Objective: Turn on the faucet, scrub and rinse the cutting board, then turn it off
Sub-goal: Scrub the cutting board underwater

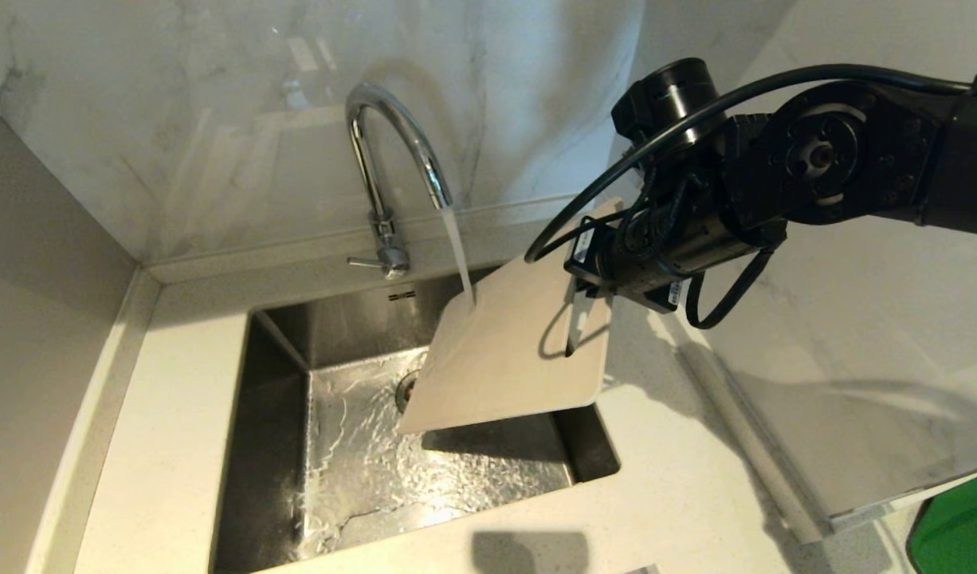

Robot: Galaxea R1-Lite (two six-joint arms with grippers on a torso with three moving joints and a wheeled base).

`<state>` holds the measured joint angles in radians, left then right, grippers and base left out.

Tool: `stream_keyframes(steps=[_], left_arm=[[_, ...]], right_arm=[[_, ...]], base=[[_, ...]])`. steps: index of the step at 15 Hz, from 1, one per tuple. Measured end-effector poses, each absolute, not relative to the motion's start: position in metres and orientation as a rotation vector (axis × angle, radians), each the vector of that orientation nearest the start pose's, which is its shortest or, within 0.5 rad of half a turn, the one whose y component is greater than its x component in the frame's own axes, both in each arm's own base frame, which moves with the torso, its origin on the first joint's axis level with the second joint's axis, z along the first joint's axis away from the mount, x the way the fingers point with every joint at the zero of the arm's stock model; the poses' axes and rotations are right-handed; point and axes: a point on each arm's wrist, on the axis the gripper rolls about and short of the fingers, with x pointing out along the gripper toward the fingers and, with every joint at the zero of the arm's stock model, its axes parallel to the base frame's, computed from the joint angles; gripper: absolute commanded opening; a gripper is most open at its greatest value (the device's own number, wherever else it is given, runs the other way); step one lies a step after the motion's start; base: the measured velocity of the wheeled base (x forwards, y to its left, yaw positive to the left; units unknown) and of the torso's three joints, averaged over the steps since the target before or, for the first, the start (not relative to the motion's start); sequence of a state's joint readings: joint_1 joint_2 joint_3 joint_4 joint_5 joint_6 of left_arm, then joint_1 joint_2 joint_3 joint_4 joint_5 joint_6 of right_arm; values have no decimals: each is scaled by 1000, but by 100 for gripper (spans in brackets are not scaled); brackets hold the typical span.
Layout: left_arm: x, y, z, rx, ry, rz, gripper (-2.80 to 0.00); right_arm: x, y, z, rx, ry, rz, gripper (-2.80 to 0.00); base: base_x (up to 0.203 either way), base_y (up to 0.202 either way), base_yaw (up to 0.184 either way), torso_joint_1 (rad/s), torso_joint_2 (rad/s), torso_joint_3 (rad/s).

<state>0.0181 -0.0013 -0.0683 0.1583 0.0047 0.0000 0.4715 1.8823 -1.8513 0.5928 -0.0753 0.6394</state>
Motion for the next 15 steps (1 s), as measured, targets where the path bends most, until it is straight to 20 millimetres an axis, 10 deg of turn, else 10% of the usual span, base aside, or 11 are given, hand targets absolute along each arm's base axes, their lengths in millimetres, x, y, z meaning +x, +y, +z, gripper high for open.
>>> stream_keyframes(steps=[4, 8, 15], left_arm=[[-38, -1, 108, 1, 59, 10, -280], [-36, -3, 200, -4, 57, -70, -280], [58, -7, 310, -36, 180, -362, -280]], right_arm=[[312, 157, 297, 436, 703, 170, -280], [287, 146, 321, 354, 694, 210, -280], [236, 130, 364, 358, 616, 276, -280]], base=[[0, 0, 0, 0, 0, 0], [0, 0, 0, 0, 0, 0], [0, 0, 0, 0, 0, 0]])
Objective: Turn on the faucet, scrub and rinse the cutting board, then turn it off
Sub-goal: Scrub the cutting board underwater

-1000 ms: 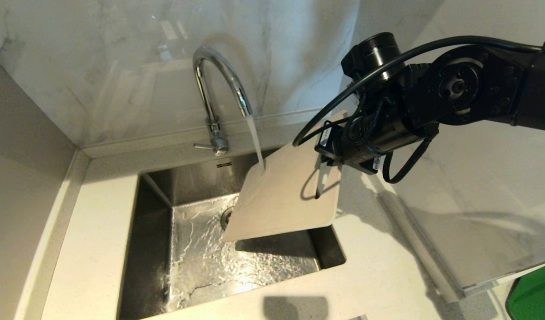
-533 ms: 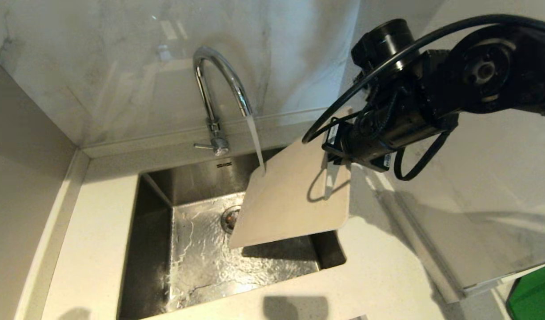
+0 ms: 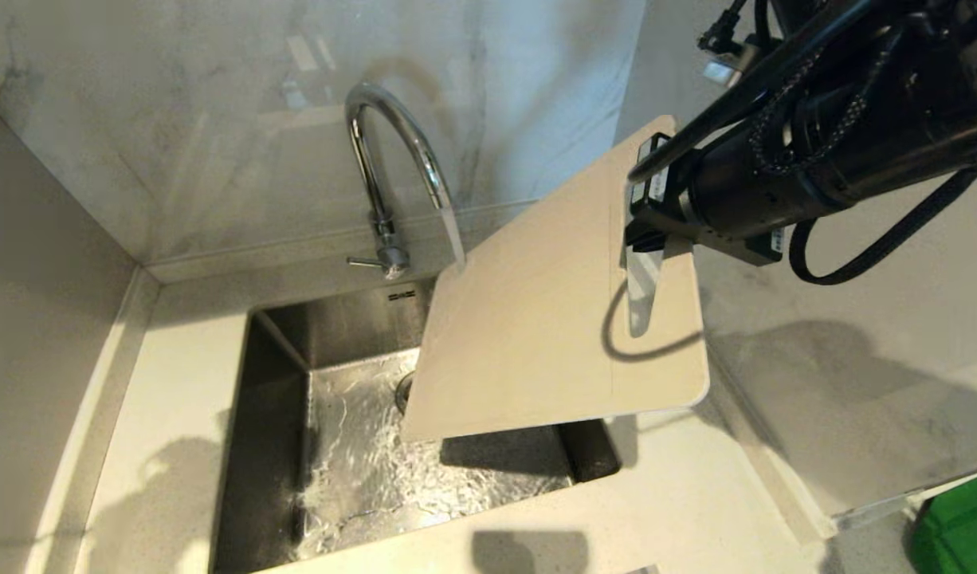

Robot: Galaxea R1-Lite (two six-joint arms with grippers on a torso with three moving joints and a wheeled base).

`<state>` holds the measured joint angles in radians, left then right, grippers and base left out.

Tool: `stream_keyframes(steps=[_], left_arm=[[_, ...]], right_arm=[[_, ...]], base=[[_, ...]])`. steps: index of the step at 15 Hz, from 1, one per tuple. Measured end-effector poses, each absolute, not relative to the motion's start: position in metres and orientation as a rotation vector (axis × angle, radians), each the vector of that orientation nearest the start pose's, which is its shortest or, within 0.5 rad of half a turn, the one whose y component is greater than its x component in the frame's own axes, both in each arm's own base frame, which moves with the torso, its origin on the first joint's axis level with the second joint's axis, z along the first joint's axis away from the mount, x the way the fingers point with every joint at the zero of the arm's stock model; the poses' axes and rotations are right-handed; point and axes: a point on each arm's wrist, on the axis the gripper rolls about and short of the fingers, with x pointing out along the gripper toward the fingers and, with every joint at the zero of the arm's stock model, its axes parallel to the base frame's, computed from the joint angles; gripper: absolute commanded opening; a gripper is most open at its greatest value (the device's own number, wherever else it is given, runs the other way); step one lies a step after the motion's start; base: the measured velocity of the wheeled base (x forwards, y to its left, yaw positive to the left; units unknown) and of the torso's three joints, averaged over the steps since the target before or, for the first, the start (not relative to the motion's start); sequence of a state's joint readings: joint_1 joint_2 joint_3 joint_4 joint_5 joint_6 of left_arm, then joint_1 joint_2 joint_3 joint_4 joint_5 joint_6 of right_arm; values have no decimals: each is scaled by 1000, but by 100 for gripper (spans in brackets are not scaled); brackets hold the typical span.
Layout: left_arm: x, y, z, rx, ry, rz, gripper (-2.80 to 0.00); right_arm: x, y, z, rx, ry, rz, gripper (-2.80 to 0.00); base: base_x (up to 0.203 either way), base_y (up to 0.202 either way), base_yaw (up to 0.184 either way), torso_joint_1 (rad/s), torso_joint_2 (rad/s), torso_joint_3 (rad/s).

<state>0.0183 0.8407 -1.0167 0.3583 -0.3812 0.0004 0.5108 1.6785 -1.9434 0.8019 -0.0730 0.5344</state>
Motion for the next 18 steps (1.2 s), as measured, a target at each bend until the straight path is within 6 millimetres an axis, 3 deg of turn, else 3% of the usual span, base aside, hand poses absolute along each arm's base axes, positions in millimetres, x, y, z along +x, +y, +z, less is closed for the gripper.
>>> stream_keyframes(steps=[4, 9, 12, 18], left_arm=[[121, -17, 340, -59, 233, -555, -280], [190, -58, 347, -127, 342, -748, -280], [220, -93, 350, -190, 401, -846, -280], [255, -159, 337, -190, 489, -993, -280]], right_arm=[[216, 120, 374, 388, 615, 273, -280], [204, 119, 376, 414, 630, 283, -280], [200, 125, 376, 406, 637, 310, -280], [195, 137, 374, 427, 666, 354, -280]], base=[[0, 0, 0, 0, 0, 0], [0, 0, 0, 0, 0, 0], [0, 0, 0, 0, 0, 0], [0, 0, 0, 0, 0, 0]])
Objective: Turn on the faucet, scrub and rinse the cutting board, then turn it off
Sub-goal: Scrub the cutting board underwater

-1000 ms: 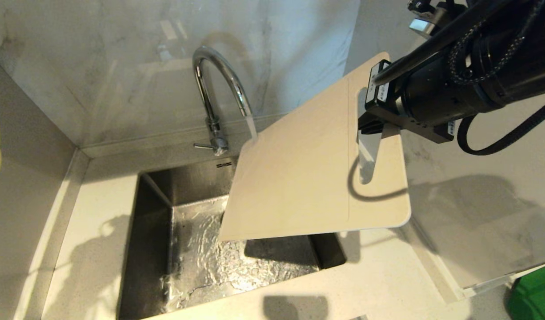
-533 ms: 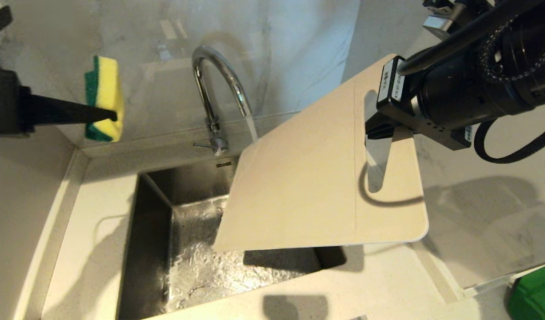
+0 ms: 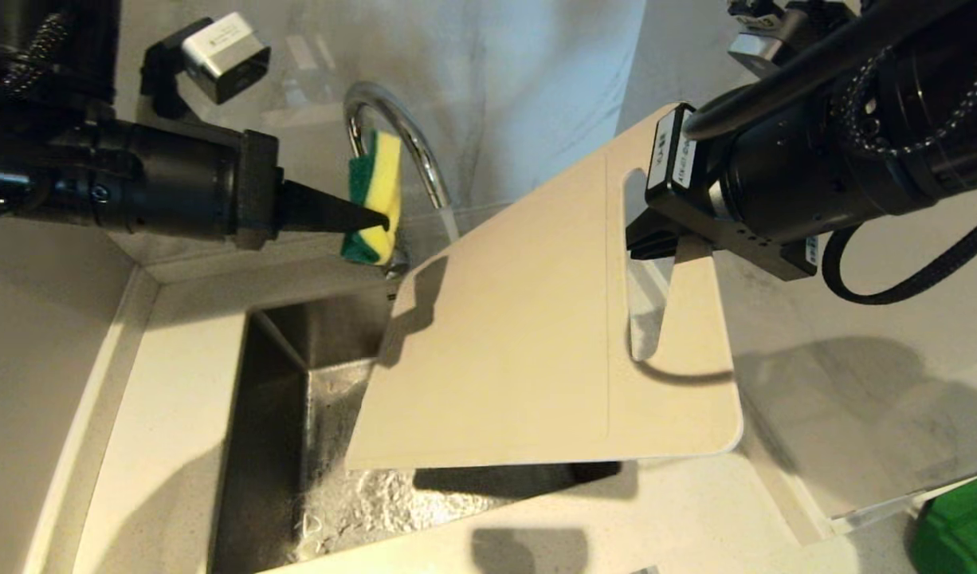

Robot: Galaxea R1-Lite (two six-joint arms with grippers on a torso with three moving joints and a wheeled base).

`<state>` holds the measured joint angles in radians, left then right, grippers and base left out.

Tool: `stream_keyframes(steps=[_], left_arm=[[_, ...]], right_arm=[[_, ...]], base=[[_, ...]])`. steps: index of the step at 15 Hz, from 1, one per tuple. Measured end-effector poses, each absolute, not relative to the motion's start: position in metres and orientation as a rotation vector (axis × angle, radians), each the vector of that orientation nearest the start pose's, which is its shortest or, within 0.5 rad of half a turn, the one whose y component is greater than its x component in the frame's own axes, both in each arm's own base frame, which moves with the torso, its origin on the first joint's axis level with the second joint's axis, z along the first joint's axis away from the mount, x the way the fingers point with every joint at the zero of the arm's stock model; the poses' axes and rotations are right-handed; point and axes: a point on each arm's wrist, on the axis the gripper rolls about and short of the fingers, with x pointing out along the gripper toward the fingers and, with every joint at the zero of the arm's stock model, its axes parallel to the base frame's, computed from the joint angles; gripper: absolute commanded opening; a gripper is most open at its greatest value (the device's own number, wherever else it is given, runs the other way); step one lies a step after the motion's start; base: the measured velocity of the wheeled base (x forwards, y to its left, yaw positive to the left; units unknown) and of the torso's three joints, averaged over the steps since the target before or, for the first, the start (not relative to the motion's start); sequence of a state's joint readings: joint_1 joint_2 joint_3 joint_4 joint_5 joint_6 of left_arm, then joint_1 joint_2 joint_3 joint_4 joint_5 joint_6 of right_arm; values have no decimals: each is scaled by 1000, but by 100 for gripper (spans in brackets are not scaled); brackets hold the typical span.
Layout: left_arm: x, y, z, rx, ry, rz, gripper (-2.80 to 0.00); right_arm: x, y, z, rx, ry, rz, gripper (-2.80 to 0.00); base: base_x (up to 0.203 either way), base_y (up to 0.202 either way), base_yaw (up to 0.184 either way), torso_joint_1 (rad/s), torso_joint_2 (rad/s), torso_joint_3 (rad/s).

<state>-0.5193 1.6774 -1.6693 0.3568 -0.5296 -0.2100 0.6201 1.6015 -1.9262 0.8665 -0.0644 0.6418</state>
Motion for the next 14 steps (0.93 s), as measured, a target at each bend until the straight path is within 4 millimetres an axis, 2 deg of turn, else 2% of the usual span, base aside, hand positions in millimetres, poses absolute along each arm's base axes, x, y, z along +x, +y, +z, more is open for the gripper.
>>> stream_keyframes(steps=[3, 7, 14], left_arm=[[267, -181, 330, -180, 507, -1030, -280], [276, -194, 319, -176, 543, -1041, -280], [272, -210, 306, -161, 598, -1077, -280]], right_arm=[[186, 147, 373, 421, 699, 401, -280], [177, 153, 372, 403, 727, 434, -280], [174, 152, 373, 404, 723, 438, -280]], base=[[0, 0, 0, 0, 0, 0], [0, 0, 0, 0, 0, 0], [0, 0, 0, 0, 0, 0]])
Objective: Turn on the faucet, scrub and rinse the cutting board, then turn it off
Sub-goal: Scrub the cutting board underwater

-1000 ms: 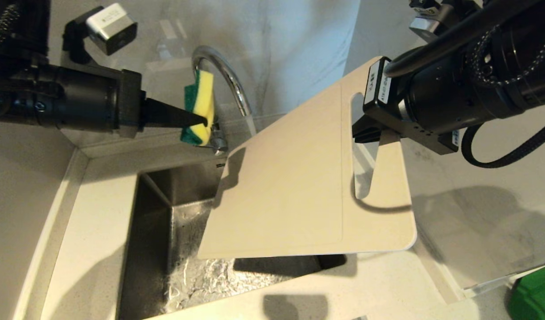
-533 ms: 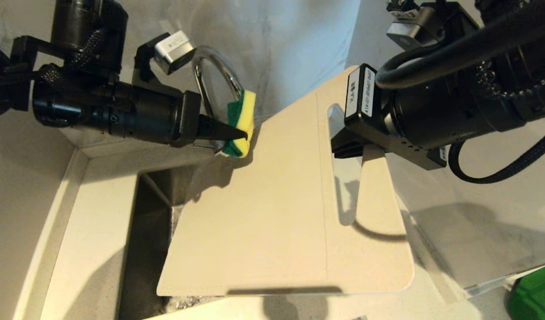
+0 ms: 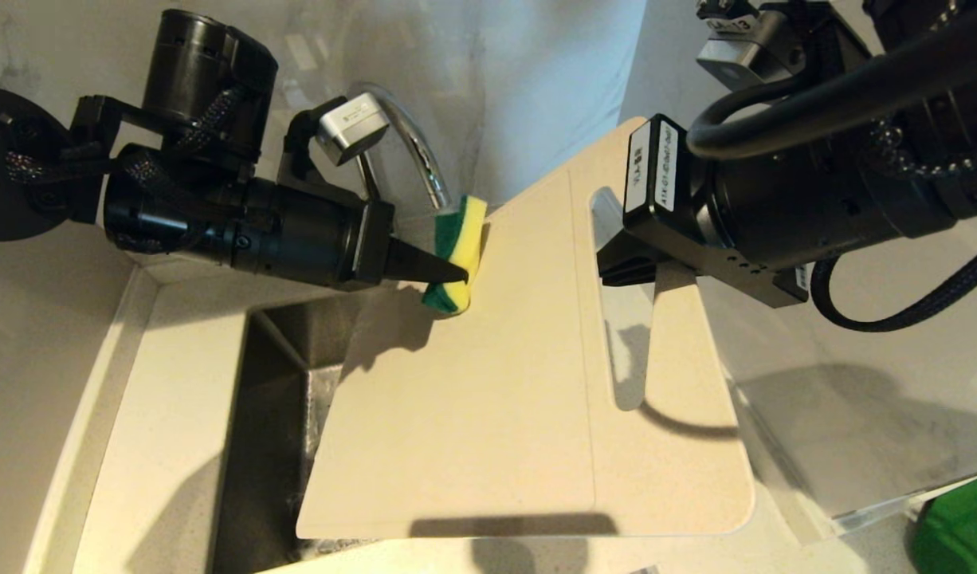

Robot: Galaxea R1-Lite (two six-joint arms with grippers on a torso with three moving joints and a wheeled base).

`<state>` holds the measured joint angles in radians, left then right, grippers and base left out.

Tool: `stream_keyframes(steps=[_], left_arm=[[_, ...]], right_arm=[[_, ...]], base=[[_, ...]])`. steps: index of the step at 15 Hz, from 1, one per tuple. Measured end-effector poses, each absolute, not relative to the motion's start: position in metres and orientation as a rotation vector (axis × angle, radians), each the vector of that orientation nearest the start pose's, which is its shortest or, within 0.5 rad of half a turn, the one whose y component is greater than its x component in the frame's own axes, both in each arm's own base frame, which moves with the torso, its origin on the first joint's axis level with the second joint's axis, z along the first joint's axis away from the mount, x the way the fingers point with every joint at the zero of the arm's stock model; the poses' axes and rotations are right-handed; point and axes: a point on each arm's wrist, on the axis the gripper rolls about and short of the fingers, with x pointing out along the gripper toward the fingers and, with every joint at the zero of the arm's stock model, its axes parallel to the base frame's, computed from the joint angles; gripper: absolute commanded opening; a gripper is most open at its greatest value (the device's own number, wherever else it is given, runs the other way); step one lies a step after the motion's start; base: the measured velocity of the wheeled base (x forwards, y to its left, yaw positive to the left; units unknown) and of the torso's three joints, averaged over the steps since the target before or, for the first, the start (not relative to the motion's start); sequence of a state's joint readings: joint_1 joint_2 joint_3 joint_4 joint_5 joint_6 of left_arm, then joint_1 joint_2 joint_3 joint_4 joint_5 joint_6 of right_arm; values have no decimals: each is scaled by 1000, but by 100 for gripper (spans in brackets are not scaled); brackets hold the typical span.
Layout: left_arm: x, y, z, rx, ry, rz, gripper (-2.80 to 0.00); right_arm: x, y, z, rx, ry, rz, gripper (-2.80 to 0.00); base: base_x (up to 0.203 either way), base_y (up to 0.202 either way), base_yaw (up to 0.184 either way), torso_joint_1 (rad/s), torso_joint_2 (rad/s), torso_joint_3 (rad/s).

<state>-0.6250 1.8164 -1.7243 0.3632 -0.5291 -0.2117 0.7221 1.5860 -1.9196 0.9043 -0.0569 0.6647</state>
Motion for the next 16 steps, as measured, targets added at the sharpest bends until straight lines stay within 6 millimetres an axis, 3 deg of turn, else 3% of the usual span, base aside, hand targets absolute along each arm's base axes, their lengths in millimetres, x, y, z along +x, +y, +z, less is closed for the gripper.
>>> stream_keyframes(steps=[3, 7, 13, 16], left_arm=[[265, -216, 305, -152, 620, -1099, -280], [258, -213, 280, -136, 727, -1078, -280], [248, -176, 226, -149, 864, -968, -280], [230, -155, 204, -158, 917, -929, -280]], right_arm=[[175, 152, 373, 404, 724, 437, -280], [175, 153, 373, 402, 722, 436, -280], [177, 154, 373, 405, 718, 439, -280], [177, 154, 373, 406, 718, 439, -280]], base=[[0, 0, 0, 0, 0, 0], [0, 0, 0, 0, 0, 0], [0, 0, 0, 0, 0, 0], [0, 0, 0, 0, 0, 0]])
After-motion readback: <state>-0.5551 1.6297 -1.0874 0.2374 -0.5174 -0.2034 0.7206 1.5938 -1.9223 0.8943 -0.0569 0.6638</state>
